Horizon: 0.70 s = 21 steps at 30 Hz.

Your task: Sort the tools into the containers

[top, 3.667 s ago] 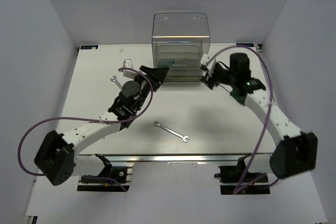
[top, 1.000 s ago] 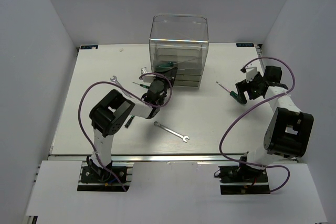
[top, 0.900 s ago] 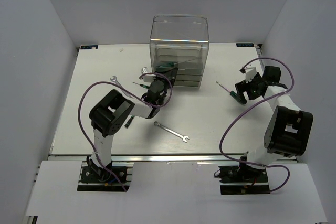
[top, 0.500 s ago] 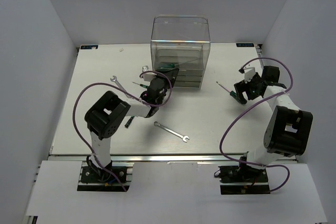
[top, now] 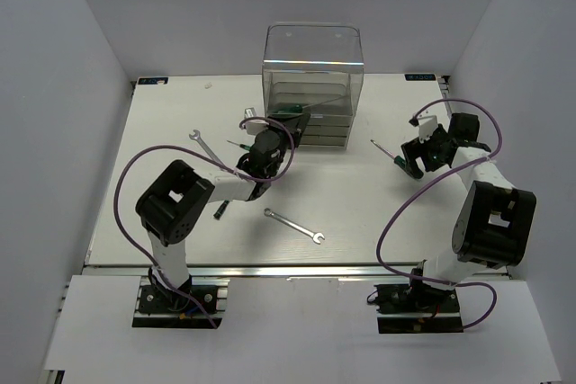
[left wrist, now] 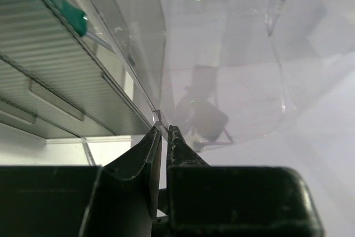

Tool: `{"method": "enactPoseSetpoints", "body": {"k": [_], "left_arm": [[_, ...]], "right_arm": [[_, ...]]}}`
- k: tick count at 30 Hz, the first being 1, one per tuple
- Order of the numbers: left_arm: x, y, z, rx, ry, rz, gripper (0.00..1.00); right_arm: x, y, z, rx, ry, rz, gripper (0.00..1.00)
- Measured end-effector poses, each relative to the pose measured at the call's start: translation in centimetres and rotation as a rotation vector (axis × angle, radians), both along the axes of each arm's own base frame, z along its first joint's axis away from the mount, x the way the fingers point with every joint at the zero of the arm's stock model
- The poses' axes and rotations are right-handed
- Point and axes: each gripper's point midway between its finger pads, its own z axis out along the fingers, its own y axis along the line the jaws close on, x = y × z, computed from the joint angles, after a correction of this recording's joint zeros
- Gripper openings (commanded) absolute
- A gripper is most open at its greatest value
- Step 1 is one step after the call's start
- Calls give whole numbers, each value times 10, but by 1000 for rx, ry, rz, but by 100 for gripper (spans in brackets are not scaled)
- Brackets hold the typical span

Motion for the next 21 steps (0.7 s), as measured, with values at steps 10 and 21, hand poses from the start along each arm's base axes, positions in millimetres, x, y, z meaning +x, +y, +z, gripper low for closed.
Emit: {"method": "enactPoseSetpoints", "body": {"k": [10,21], "left_arm": [[-5,-2,40,-47,-60,-22,0],[-6,-3,56,-71,-94,-29,0]], "right_arm": [[7,0,-15,-25,31,37,89],[37,4,-39,-49,79,70,88]]}}
